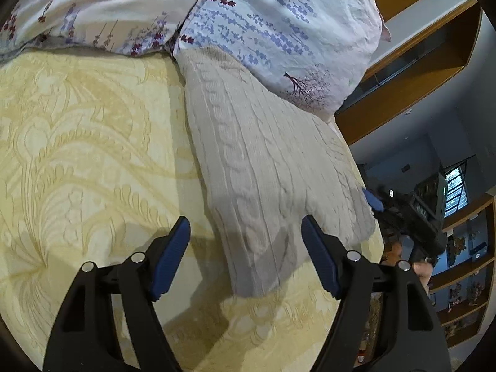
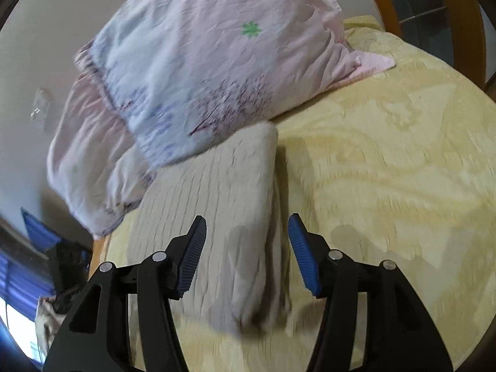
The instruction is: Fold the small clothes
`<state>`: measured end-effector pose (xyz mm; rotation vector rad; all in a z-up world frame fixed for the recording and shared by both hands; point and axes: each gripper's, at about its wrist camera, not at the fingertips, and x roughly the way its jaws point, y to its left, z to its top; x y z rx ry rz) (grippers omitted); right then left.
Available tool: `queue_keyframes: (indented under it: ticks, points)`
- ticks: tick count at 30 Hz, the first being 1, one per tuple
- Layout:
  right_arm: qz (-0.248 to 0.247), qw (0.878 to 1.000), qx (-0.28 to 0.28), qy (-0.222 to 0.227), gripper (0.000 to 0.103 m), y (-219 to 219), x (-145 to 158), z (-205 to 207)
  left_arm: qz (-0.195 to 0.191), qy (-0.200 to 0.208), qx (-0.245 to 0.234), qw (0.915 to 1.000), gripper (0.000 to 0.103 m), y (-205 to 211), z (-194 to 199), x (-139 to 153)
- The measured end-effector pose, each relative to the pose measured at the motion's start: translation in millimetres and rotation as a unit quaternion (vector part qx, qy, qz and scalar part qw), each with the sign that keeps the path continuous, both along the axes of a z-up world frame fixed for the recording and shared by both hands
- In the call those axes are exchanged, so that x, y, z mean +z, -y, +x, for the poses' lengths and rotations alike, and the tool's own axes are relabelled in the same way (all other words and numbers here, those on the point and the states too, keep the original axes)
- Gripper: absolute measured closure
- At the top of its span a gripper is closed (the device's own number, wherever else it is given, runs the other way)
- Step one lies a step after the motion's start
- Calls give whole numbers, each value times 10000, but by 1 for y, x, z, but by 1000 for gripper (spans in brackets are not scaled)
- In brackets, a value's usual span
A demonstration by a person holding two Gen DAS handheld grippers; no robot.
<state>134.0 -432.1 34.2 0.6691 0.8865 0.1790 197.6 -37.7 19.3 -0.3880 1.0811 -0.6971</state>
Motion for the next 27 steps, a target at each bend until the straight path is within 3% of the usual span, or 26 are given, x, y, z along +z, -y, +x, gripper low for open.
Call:
queue_keyframes:
  ticks: [5, 7, 9, 12, 15, 18, 23, 27]
  points:
    - [10, 9998, 194, -16, 48, -11, -2, -25, -34, -130, -66, 9999, 42, 3, -11, -6]
    - [-12, 9997, 263, 19, 58, -15, -4, -29, -55, -199, -83, 9998, 48, 5, -14, -9]
    - [-79, 9995, 294, 15, 81, -19, -7, -30, -72, -232, -88, 9997, 58, 5, -15, -11]
    - [-91, 9995, 285, 77, 92, -21, -8, -30, -92, -237, -90, 9996, 64, 6, -16, -11]
    - [-319, 9987, 130, 375, 94, -19, 4, -36, -38, -178, -98, 9998, 77, 6, -17, -10]
    - [-418, 9977, -48, 533, 94, -12, 13, -39, 51, -69, -136, 9999, 81, 7, -20, -8]
    - [-715, 9973, -136, 126, 94, -10, -7, -35, 385, 194, -216, 9988, 82, 15, -26, -6]
    - [-620, 9977, -215, -187, 94, -5, -30, -33, 597, 320, -246, 9974, 81, 19, -29, -6]
